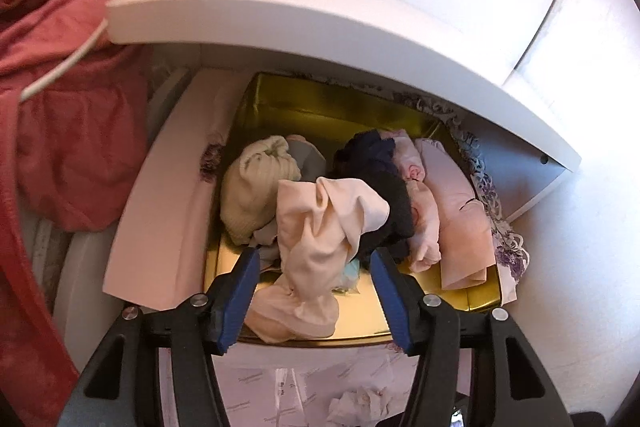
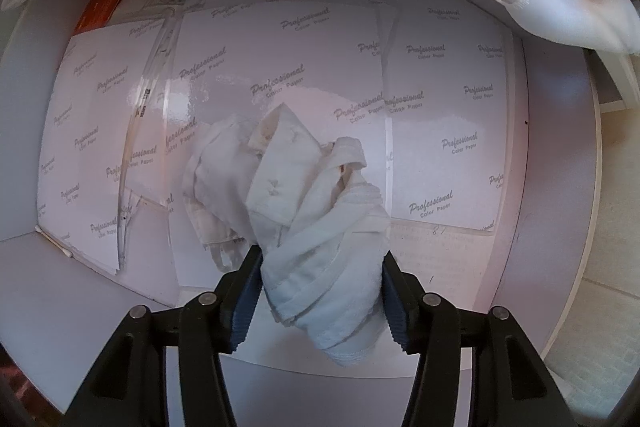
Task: Organize soft objects
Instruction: 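Carry the beige garment with the left tool into the gold tray, then open the left tool to release the beige garment in the tray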
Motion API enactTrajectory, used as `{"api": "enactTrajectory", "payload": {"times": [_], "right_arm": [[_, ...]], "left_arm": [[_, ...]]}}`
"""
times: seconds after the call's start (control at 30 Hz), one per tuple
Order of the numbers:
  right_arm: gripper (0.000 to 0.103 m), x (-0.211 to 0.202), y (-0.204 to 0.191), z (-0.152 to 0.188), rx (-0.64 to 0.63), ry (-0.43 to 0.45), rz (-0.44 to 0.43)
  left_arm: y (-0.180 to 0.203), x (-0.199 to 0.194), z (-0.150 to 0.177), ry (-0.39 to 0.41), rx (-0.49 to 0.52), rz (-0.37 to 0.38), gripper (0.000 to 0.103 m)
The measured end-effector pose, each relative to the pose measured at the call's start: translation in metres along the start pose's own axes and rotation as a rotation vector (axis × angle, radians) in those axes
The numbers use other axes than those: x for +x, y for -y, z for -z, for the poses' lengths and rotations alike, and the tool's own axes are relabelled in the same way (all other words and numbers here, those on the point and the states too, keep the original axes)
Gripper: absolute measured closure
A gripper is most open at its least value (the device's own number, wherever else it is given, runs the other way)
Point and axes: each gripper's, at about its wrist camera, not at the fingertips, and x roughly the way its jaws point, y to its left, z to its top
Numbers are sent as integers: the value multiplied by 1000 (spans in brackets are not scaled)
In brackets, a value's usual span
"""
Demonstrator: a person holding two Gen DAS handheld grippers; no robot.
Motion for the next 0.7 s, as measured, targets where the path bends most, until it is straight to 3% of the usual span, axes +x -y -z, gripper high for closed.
{"api": "enactTrajectory", "payload": {"times": [0.1, 0.17, 0.37, 0.7], "right_arm": [[47, 0, -1, 0, -2, 0, 2], [47, 0, -2, 0, -5, 1, 5], [47, 0, -2, 0, -9, 1, 4], [47, 0, -2, 0, -8, 1, 5]], "left_arm": [[-6, -4, 4, 24, -26, -35, 46], [-9, 3, 4, -4, -34, -60, 54], [-6, 30, 0, -55, 3, -105, 54], [1, 22, 5, -30, 27, -91, 53]]}}
